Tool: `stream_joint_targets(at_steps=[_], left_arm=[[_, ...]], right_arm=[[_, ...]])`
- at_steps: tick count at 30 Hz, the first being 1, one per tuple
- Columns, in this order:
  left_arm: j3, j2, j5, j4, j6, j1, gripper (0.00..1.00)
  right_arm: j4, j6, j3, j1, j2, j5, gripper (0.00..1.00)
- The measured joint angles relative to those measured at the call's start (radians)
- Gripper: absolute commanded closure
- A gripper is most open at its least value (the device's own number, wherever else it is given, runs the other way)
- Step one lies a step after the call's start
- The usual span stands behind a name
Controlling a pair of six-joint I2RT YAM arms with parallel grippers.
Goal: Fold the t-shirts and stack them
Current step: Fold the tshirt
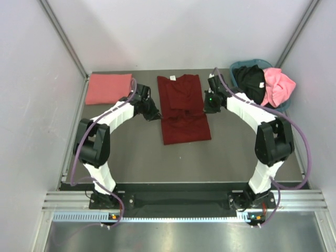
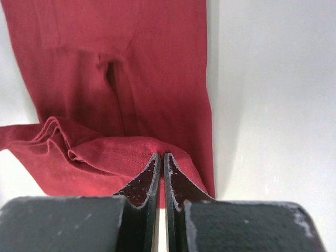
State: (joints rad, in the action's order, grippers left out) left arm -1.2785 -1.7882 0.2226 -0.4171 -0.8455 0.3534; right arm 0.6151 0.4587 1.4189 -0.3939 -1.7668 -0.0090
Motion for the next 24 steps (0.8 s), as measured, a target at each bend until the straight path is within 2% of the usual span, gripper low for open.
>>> stream_joint_targets(at_steps=[8,15,24], left_arm=[[-0.137,-0.137,0.063,-0.016,0.034,-0.058,1.0],[-0.2,-0.238,0.124,-0.014,0.039,-0.079,1.0],[-0.252,-0.289,0.148,-0.015,0.044,-0.083,1.0]], right_arm=[[-0.004,-0.026,0.124,0.039,-0.148,-0.05,1.0],[-0.016,-0.038,0.158,0.069,-0.185,-0.084,1.0],[-0.035,-0.047,0.188,0.092,-0.233,-0.109,1.0]])
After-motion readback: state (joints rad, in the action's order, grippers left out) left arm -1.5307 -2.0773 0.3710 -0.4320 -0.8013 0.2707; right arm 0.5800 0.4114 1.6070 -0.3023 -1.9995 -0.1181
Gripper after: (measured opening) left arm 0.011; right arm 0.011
